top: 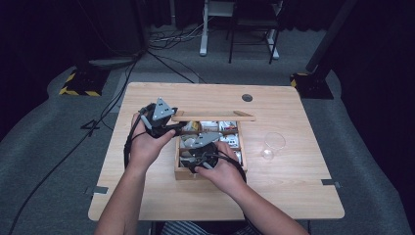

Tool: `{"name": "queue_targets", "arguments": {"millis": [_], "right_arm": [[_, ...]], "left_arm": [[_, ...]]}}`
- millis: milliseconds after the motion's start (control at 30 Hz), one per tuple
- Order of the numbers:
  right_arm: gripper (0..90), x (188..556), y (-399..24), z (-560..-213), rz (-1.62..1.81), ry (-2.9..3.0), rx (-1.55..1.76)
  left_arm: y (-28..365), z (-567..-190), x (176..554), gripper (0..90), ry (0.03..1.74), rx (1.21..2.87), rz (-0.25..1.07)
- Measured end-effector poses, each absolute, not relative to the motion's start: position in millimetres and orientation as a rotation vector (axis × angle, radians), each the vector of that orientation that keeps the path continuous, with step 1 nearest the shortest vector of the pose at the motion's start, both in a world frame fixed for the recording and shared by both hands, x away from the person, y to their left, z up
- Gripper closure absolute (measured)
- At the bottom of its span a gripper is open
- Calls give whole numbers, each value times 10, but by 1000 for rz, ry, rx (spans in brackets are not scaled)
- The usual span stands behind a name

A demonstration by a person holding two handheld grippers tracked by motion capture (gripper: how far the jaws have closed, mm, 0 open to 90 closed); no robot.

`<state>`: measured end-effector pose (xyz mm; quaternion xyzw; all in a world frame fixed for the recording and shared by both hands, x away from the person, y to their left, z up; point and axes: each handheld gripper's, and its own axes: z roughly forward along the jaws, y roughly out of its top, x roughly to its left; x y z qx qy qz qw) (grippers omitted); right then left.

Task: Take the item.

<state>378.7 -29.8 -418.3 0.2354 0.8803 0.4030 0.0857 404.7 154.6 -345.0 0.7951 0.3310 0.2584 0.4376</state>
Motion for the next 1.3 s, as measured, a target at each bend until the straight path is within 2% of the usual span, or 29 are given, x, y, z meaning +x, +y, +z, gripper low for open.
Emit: {"name": "queue_targets", "arguments": {"millis": [633, 1167, 1300], "right_arm": [[492, 3835, -153, -4301, 1127, 2611, 711], [530, 3823, -90, -4304, 1061, 2613, 683], [563, 3830, -93, -4326, 1028, 2616, 673]], "left_arm": [[1542, -3447, 4044, 480, 825, 1981, 644], [1531, -3450, 4043, 473, 823, 1982, 643], [1533, -3450, 4044, 472, 823, 1983, 643]]}}
